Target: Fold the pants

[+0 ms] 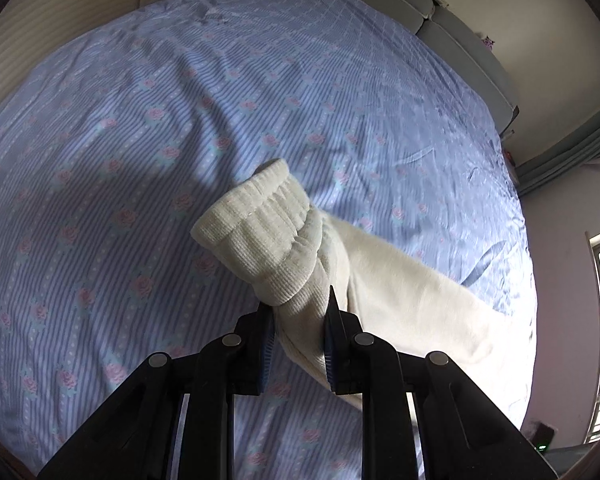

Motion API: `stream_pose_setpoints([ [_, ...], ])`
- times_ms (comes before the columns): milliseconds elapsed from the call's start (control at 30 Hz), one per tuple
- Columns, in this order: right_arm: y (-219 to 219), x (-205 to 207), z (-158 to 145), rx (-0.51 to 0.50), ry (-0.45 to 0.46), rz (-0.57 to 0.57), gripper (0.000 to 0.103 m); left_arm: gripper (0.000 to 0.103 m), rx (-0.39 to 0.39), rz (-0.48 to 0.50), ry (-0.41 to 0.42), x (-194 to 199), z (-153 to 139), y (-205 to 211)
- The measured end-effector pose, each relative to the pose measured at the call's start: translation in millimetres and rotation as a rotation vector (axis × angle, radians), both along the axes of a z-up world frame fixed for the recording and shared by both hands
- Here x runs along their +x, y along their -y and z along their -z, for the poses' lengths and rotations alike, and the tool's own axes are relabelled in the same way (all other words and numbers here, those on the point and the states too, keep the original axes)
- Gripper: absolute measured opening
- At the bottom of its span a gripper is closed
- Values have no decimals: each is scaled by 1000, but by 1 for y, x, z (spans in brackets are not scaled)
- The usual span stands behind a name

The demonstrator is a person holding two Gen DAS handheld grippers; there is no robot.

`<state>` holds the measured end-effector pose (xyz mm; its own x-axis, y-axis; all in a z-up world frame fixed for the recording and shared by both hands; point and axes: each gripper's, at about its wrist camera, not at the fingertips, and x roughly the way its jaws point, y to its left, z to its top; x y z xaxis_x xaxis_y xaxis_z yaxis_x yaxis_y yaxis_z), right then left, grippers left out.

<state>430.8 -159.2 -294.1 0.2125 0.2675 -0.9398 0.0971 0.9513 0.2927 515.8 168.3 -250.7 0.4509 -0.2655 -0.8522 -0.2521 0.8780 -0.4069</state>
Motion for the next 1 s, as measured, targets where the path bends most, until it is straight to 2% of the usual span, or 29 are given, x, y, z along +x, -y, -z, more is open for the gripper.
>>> stream_pose_setpoints([
  [133,-11,-16,-9,-96,-13,-101,14,22,-6,-6,-79,-26,29,-10],
  [233,-10,-15,9,-104,-68,-102,14,23,-53,-41,-152,-37,61,-20],
  [300,-13,-11,19,-121,-102,-112,14,25,-67,-46,-175,-37,73,-24],
  [367,-15,-9,26,-129,-159,-105,18,32,-83,-44,-191,-36,76,-28],
  [400,-16,-10,27,-146,-194,-101,21,48,-58,-43,-205,-37,76,-30],
  [433,-18,-11,28,-149,-224,-103,28,58,6,-42,-232,-38,73,-31],
  [467,-21,-14,24,-145,-237,-112,34,59,72,-28,-243,-42,66,-33],
  [567,-37,-21,-1,-143,-195,-160,37,59,99,50,-177,-54,38,-46],
  [633,-45,-18,-19,-141,-144,-167,42,59,105,102,-82,-51,16,-57],
  [700,-53,-9,-35,-126,-93,-161,43,58,80,162,-2,-35,2,-66],
  [733,-58,-1,-41,-117,-64,-159,43,55,50,193,28,-24,0,-69],
  [800,-69,18,-49,-106,-11,-158,43,47,-23,251,64,3,3,-75],
  [867,-78,39,-53,-101,25,-156,43,37,-74,284,64,32,15,-76],
  [1000,-98,66,-57,-82,63,-132,43,36,-131,347,54,79,35,-75],
])
